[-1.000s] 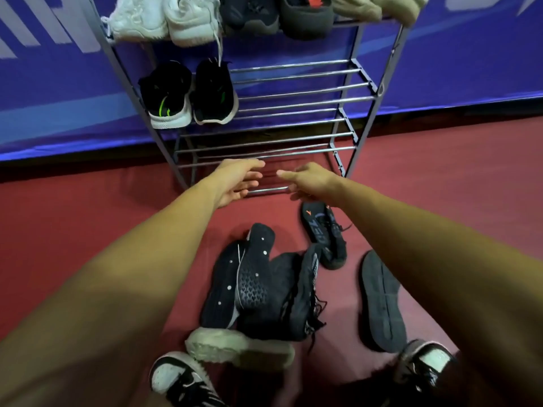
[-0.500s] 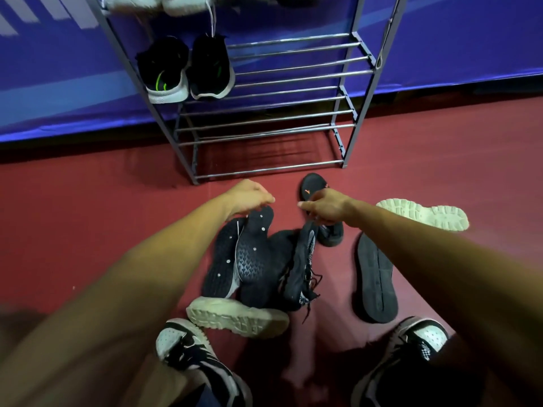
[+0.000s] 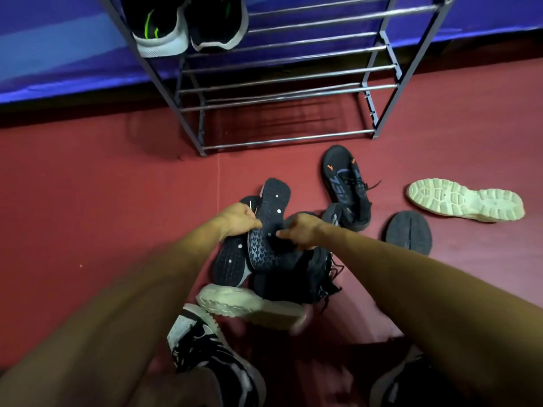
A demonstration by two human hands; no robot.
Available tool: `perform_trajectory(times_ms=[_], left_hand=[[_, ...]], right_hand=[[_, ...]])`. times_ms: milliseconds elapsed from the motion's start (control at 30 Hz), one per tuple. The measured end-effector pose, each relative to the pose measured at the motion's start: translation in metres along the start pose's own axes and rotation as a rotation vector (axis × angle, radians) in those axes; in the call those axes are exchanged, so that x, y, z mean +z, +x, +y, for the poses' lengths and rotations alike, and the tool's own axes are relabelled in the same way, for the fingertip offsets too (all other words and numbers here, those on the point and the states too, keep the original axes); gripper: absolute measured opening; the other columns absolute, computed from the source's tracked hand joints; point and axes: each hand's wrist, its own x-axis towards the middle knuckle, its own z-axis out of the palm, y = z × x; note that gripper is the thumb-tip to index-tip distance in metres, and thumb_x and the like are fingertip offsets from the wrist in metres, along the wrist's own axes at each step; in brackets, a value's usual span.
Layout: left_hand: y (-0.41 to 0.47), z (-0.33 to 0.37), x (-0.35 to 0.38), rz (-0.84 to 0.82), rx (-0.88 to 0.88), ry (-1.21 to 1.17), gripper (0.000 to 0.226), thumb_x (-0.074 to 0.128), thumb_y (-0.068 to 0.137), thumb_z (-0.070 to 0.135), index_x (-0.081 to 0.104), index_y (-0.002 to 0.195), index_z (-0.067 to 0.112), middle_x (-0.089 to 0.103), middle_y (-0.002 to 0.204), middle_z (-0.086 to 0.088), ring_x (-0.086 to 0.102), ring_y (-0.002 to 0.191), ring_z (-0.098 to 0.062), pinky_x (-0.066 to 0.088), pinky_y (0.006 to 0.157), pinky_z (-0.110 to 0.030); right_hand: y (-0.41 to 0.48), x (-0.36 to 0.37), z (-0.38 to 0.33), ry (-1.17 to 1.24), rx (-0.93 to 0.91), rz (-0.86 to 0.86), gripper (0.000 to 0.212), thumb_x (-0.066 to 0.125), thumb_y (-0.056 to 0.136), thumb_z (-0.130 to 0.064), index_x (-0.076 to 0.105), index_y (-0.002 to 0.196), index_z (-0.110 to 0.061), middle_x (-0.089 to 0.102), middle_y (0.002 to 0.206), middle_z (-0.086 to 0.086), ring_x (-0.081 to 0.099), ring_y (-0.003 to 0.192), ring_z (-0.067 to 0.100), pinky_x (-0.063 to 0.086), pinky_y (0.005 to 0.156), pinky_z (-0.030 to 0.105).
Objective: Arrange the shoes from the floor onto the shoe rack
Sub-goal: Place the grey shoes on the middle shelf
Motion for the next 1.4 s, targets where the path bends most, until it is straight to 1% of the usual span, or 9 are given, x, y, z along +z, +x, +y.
perform_trajectory(times_ms=[200, 433, 567, 667, 733, 900, 1100, 1267, 1400], left_hand=[[0.019, -0.01, 0.009, -0.067, -0.061, 0.008, 0.028, 0.071, 0.085, 0.029, 0.057, 0.105, 0.015, 0.063, 0.105, -0.007, 0.062, 0.1, -0.024, 0.05, 0.089, -0.037], [0.028, -0.016, 0.02, -0.049, -0.108, -0.096, 0.029, 0.072, 0.083, 0.021, 0.061, 0.108, 0.012, 0.063, 0.11, -0.003, 0.059, 0.105, -0.021, 0.048, 0.097, -0.038], [0.025, -0.009, 0.015, -0.046, -0.091, -0.165, 0.013, 0.073, 0.08, 0.018, 0.067, 0.09, 0.013, 0.069, 0.094, -0.004, 0.064, 0.09, -0.019, 0.053, 0.087, -0.037], [0.015, 0.002, 0.008, -0.042, -0.064, -0.202, 0.011, 0.07, 0.085, 0.013, 0.06, 0.081, 0.013, 0.057, 0.076, 0.0, 0.051, 0.07, -0.014, 0.042, 0.064, -0.027], [0.005, 0.011, 0.004, -0.026, -0.039, -0.219, 0.008, 0.069, 0.086, 0.01, 0.062, 0.089, 0.012, 0.061, 0.085, 0.0, 0.053, 0.077, -0.015, 0.042, 0.066, -0.027], [-0.024, 0.034, -0.019, 0.088, 0.053, -0.265, 0.02, 0.069, 0.078, 0.006, 0.066, 0.098, 0.01, 0.071, 0.096, -0.004, 0.065, 0.089, -0.019, 0.054, 0.085, -0.034], [-0.068, 0.072, -0.066, 0.185, 0.202, -0.315, 0.028, 0.064, 0.078, -0.007, 0.067, 0.09, 0.017, 0.069, 0.089, 0.001, 0.061, 0.087, -0.015, 0.047, 0.08, -0.027], [-0.096, 0.095, -0.093, 0.286, 0.287, -0.293, 0.033, 0.063, 0.074, -0.008, 0.066, 0.082, 0.024, 0.072, 0.097, -0.006, 0.062, 0.093, -0.018, 0.048, 0.087, -0.03], [-0.119, 0.108, -0.112, 0.317, 0.344, -0.308, 0.033, 0.059, 0.079, -0.011, 0.063, 0.087, 0.02, 0.064, 0.083, -0.001, 0.056, 0.074, -0.012, 0.043, 0.059, -0.02]], right_hand=[[0.028, 0.015, 0.002, 0.014, 0.011, 0.003, 0.041, 0.067, 0.09, -0.045, 0.065, 0.113, -0.011, 0.066, 0.099, 0.008, 0.066, 0.075, 0.025, 0.05, 0.054, 0.024], [0.043, 0.024, -0.005, 0.161, 0.05, 0.033, 0.055, 0.076, 0.084, -0.043, 0.065, 0.125, -0.009, 0.066, 0.123, 0.008, 0.063, 0.115, 0.026, 0.049, 0.1, 0.033], [0.035, 0.015, -0.003, 0.4, 0.102, -0.032, 0.043, 0.082, 0.079, -0.036, 0.069, 0.112, -0.013, 0.073, 0.107, 0.005, 0.069, 0.09, 0.021, 0.058, 0.073, 0.031], [0.016, 0.004, -0.003, 0.464, 0.1, -0.077, 0.038, 0.081, 0.08, -0.033, 0.069, 0.108, -0.01, 0.073, 0.09, 0.003, 0.067, 0.067, 0.016, 0.051, 0.053, 0.024], [0.003, -0.003, -0.004, 0.495, 0.066, -0.08, 0.03, 0.08, 0.082, -0.03, 0.069, 0.1, -0.009, 0.065, 0.069, 0.002, 0.054, 0.046, 0.013, 0.039, 0.043, 0.022], [-0.041, -0.049, -0.022, 0.552, -0.018, 0.003, 0.026, 0.073, 0.088, -0.037, 0.064, 0.087, -0.012, 0.061, 0.068, 0.004, 0.056, 0.048, 0.01, 0.039, 0.042, 0.018], [-0.095, -0.11, -0.049, 0.73, -0.162, 0.105, 0.052, 0.061, 0.086, -0.062, 0.061, 0.102, -0.013, 0.067, 0.09, 0.011, 0.064, 0.073, 0.017, 0.043, 0.062, 0.025], [-0.139, -0.144, -0.075, 0.825, -0.297, 0.268, 0.049, 0.051, 0.095, -0.058, 0.06, 0.093, -0.01, 0.068, 0.086, 0.008, 0.061, 0.068, 0.016, 0.041, 0.061, 0.024], [-0.174, -0.173, -0.08, 0.908, -0.372, 0.298, 0.057, 0.045, 0.093, -0.067, 0.06, 0.088, -0.012, 0.065, 0.082, 0.006, 0.056, 0.065, 0.015, 0.042, 0.056, 0.022]])
